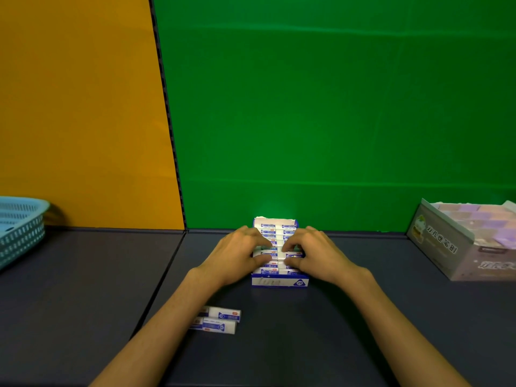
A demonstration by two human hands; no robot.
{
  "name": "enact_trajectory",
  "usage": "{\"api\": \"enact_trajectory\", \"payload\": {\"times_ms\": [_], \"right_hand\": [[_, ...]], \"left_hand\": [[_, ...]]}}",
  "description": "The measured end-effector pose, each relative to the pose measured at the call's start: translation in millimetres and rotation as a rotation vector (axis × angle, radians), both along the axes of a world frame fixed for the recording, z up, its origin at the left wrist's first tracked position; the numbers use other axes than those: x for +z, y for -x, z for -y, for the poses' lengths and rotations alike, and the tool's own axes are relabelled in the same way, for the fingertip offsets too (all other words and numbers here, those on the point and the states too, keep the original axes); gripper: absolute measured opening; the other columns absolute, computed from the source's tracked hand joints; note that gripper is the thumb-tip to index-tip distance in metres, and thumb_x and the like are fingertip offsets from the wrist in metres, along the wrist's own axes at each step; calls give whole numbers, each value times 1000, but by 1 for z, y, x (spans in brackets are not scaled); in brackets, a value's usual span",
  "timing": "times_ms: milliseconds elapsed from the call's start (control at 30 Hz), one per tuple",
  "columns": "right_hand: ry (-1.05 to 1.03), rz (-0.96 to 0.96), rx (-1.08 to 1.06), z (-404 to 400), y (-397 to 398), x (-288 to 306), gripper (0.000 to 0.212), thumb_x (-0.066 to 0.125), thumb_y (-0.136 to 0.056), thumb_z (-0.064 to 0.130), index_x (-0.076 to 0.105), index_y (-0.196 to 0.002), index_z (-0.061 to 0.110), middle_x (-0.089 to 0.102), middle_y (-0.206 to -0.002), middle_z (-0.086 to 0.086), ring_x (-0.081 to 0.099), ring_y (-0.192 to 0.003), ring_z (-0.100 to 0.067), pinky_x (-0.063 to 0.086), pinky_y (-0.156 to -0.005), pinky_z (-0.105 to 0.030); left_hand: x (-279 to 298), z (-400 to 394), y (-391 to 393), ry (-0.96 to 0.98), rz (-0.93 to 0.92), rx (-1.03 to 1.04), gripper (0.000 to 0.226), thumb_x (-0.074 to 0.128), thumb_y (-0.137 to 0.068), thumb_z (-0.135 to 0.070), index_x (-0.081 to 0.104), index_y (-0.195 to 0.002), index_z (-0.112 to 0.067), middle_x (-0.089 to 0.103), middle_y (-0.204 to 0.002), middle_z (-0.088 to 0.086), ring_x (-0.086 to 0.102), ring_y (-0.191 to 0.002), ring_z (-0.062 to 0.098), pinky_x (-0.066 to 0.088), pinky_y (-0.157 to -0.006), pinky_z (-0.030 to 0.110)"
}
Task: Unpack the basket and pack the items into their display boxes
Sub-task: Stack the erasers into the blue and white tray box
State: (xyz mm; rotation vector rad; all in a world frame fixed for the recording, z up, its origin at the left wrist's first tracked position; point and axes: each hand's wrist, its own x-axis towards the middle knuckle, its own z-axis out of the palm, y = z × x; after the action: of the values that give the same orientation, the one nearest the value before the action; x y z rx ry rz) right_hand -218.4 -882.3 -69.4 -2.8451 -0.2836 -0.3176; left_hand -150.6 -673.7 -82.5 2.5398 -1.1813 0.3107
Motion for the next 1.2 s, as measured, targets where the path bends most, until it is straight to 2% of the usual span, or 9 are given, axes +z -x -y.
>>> {"api": "enact_trajectory", "payload": {"times_ms": [167,300,400,533,700,833,933,1067,1200], "right_hand": [[-82,44,77,-24,3,3,20,71,-88,36,71,-108,30,64,-107,14,49,-104,-6,43,-94,-31],[-78,63,170,-49,2,3,15,72,-87,38,74,-100,30,66,-100,15,49,-101,-8,43,-93,-33],[-43,50,254,-70,1,1,16,73,-83,42,76,-95,31,68,-94,14,50,-98,-11,44,-92,-37],[-2,-13,319,-91,4,-4,26,72,-79,58,76,-91,35,64,-92,16,47,-99,-9,38,-94,-34],[39,-86,381,-106,8,-4,25,74,-79,55,77,-92,34,64,-95,17,40,-102,-8,29,-94,-29],[67,-76,351,-111,4,-4,17,73,-82,45,77,-93,32,65,-92,16,38,-102,-11,29,-97,-31],[79,-68,331,-113,1,-6,17,71,-85,42,77,-96,31,65,-90,16,38,-101,-11,27,-95,-29],[78,-11,290,-118,-6,-9,16,68,-88,37,76,-100,30,66,-85,18,41,-97,-10,25,-90,-26],[101,45,232,-122,-20,-10,16,65,-93,33,73,-107,29,55,-83,18,45,-100,-14,30,-92,-30]], "left_hand": [[5,-29,6,19,-25,9,35,55,-96,-49,63,-127,-32,59,-125,-13,50,-115,5,46,-97,33],[5,-67,8,19,-106,55,29,61,-93,-48,66,-119,-36,61,-119,-17,53,-111,2,47,-98,33],[4,-93,13,44,-225,71,23,70,-87,-46,72,-107,-35,65,-106,-20,58,-99,-3,50,-92,30],[7,-119,24,48,-484,64,18,78,-83,-35,76,-100,-30,73,-90,-12,66,-88,-1,54,-84,23],[5,-138,30,-14,-599,58,19,80,-81,-34,75,-99,-29,73,-93,-12,64,-87,-3,50,-75,12],[5,-143,28,-41,-596,26,18,79,-82,-36,76,-98,-28,72,-93,-12,63,-86,-2,51,-75,14],[2,-141,22,-29,-574,-3,8,75,-88,-28,77,-95,-26,74,-91,-12,67,-86,0,54,-79,18],[-8,-137,8,-25,-391,62,5,70,-91,-29,72,-96,-30,69,-91,-15,63,-86,-3,54,-80,23],[-14,-133,-6,-22,-186,161,5,65,-93,-39,66,-96,-36,67,-94,-17,60,-89,3,53,-79,36]]}}
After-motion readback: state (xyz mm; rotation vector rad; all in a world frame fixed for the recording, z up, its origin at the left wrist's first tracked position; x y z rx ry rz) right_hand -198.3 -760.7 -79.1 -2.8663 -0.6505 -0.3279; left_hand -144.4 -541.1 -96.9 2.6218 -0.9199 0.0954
